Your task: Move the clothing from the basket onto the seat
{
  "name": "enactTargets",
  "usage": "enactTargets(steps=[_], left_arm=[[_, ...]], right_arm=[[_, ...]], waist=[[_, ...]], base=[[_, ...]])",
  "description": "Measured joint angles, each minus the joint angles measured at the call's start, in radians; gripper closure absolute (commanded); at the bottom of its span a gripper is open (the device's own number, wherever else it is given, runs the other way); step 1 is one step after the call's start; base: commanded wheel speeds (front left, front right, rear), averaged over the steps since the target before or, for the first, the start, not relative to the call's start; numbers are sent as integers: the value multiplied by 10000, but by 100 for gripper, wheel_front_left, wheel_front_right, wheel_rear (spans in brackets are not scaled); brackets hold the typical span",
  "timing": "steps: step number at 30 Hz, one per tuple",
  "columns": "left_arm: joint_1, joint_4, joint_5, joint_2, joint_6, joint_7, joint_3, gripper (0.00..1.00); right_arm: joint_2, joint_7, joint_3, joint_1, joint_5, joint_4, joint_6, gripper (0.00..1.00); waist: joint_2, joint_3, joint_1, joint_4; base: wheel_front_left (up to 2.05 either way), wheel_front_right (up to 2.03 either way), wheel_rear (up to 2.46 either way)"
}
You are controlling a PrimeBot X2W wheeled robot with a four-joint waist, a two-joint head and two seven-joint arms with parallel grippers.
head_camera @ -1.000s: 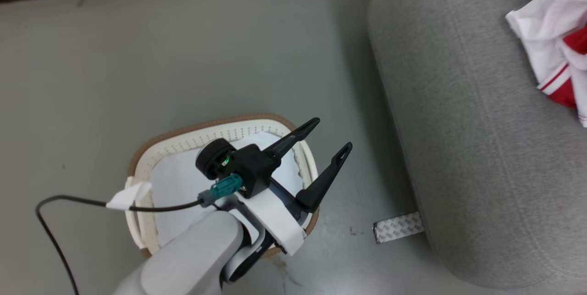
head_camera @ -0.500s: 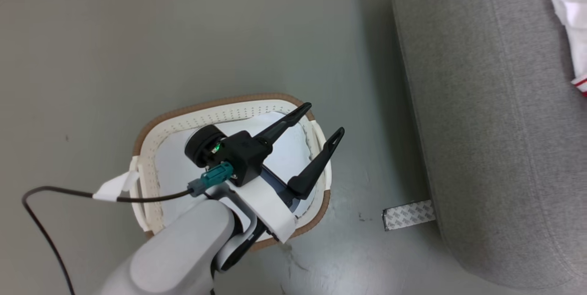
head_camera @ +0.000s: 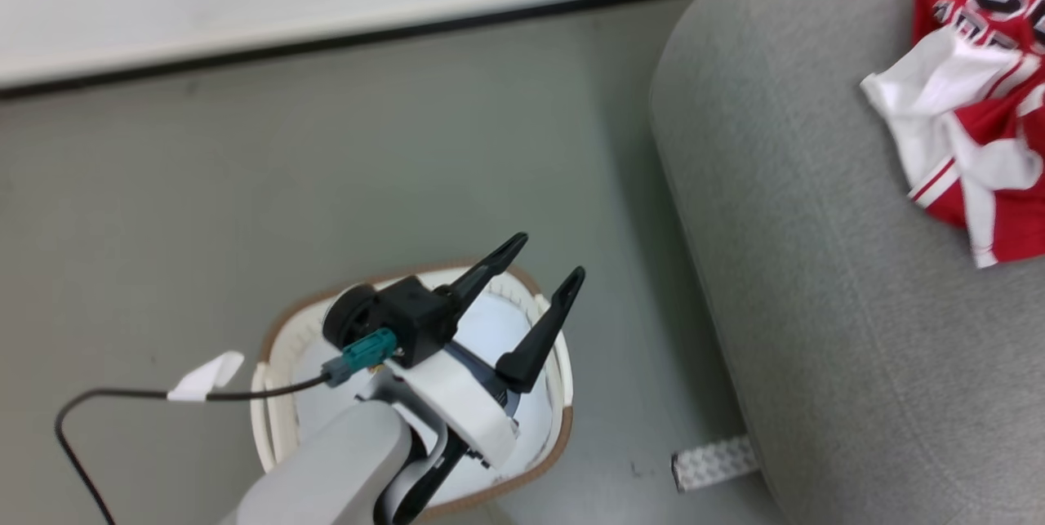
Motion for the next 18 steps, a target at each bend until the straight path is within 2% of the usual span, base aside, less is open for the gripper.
enactTargets(steps=[6, 10, 15, 18], left_arm=[[625, 155, -211, -35, 224, -109, 560, 0], [1051, 123, -362, 84, 500, -146, 1202, 0], [1626, -295, -276, 355, 738, -171, 2328, 0], [2128, -520, -50, 477, 895, -171, 3066, 0]], right_arm=[[-721, -604, 842, 1032, 506, -2050, 0, 0], [-1011, -1147, 982, 1851, 976, -3542, 0, 0], [-1126, -2445, 677, 2754, 844, -5231, 0, 0], [-826, -3229, 240, 3443, 527, -5892, 0, 0]], waist=[[0, -1266, -2, 91], [0, -2038, -2, 315], [0, -2731, -3, 797], [0, -3014, -3, 1144]], base=[[0, 0, 0], [0, 0, 0], [0, 0, 0], [0, 0, 0]])
